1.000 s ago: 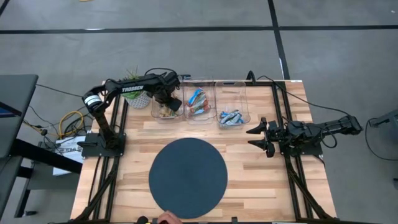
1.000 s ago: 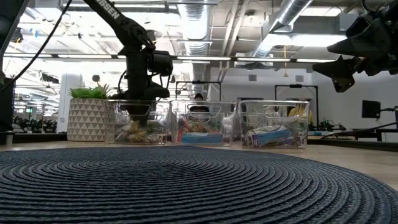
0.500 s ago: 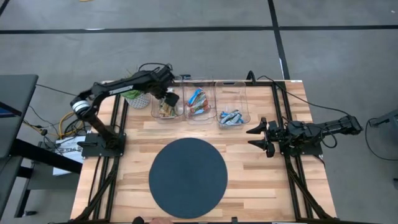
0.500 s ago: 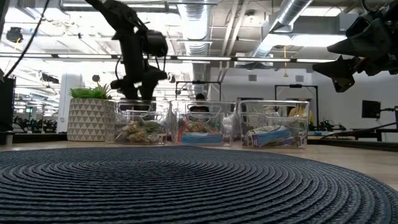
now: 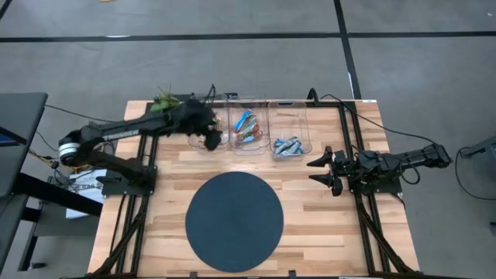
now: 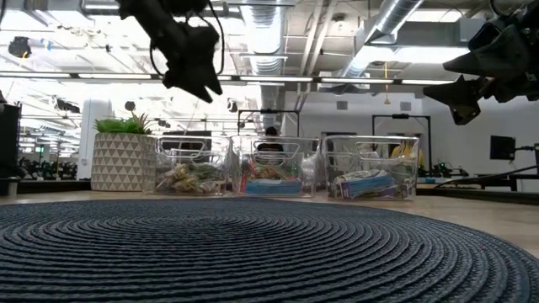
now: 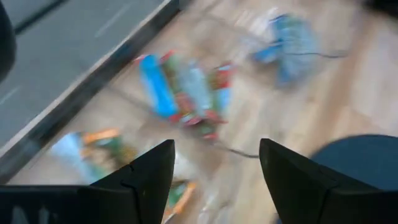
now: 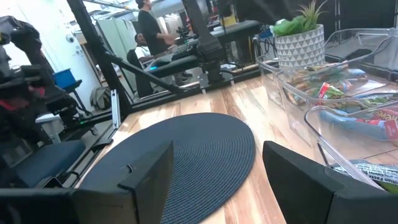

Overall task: Pick and place Granola Bars by type
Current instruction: Return to Home Position

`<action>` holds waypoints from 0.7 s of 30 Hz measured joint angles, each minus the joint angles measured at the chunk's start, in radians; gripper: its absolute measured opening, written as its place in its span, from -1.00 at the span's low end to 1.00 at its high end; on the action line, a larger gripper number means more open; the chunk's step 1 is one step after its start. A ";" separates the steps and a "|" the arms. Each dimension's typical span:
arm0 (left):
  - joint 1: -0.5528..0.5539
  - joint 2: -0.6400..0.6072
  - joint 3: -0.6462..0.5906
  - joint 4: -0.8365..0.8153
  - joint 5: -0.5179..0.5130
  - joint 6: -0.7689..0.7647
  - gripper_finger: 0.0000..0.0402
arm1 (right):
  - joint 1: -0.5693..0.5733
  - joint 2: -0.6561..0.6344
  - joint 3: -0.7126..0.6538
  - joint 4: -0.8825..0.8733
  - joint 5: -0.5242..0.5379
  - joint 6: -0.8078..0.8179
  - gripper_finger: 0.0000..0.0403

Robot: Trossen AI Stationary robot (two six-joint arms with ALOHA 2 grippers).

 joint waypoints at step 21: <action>-0.326 -0.404 -0.783 0.973 0.094 -0.064 0.14 | 0.000 0.000 0.000 0.000 0.001 0.000 0.21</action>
